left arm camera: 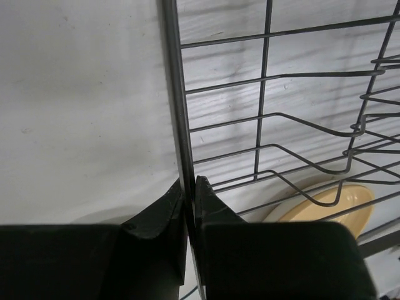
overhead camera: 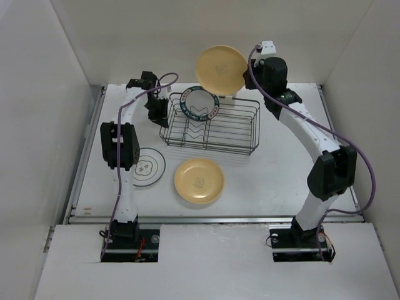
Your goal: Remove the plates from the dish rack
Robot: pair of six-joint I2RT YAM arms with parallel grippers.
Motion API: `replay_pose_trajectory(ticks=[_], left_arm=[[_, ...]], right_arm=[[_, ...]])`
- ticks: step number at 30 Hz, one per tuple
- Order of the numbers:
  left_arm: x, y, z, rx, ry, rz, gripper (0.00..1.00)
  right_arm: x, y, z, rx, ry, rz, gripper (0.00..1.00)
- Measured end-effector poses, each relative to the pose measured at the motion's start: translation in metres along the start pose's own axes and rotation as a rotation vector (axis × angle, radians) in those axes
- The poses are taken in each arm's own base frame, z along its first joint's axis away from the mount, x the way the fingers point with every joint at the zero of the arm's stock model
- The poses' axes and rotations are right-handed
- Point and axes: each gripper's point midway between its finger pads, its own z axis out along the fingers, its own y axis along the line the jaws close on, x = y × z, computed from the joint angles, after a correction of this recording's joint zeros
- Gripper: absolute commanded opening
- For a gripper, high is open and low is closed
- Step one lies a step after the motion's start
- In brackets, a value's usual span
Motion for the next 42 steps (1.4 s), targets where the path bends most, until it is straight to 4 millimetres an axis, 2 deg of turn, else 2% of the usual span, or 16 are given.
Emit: replay_pose_trajectory(ticks=[4,8,10,13,15,17,19,20,24,26,28,29,34,37,39,42], left_arm=[[0.001,-0.001,0.002,0.059,-0.001,-0.081,0.0],[0.001,-0.001,0.002,0.077,-0.02,-0.098,0.0],[0.001,-0.001,0.002,0.074,-0.027,-0.103,0.0],[0.001,-0.003,0.003,0.081,-0.032,-0.126,0.0],[0.002,-0.005,0.003,0.088,-0.04,-0.144,0.0],[0.004,-0.007,0.004,0.094,-0.05,-0.167,0.0],[0.005,-0.007,0.003,0.097,-0.062,-0.193,0.0],[0.006,-0.007,0.003,0.101,-0.065,-0.205,0.0],[0.006,-0.006,0.003,0.104,-0.071,-0.223,0.0],[0.006,-0.005,0.003,0.097,-0.071,-0.22,0.0],[0.006,-0.005,0.002,0.087,-0.072,-0.211,0.0],[0.006,-0.005,0.002,0.08,-0.071,-0.205,0.0],[0.007,-0.003,0.002,0.044,-0.068,-0.174,0.0],[0.008,-0.001,0.0,0.026,-0.064,-0.163,0.04],[0.009,0.0,-0.001,0.011,-0.058,-0.153,0.12],[0.011,0.002,-0.006,-0.015,-0.044,-0.12,0.25]], right_arm=[[0.012,0.044,-0.047,-0.261,0.068,0.038,0.0],[0.051,0.085,-0.1,-0.51,0.195,0.08,0.0],[0.087,0.104,-0.121,-0.598,0.304,0.103,0.0],[0.159,0.127,-0.154,-0.671,0.522,0.131,0.0],[0.203,0.134,-0.179,-0.683,0.665,0.139,0.0],[0.235,0.14,-0.204,-0.694,0.786,0.145,0.0],[0.253,0.142,-0.217,-0.691,0.853,0.15,0.0],[0.259,0.143,-0.221,-0.684,0.876,0.148,0.01],[0.281,0.146,-0.22,-0.636,0.934,0.141,0.22],[0.29,0.145,-0.218,-0.601,0.957,0.139,0.37],[0.299,0.143,-0.214,-0.557,0.971,0.133,0.46],[0.302,0.141,-0.213,-0.536,0.974,0.13,0.58],[0.308,0.128,-0.2,-0.419,0.97,0.084,0.61],[0.303,0.121,-0.193,-0.357,0.952,0.047,0.63],[0.299,0.114,-0.19,-0.306,0.942,0.013,0.63],[0.281,0.108,-0.187,-0.264,0.899,-0.018,0.69]])
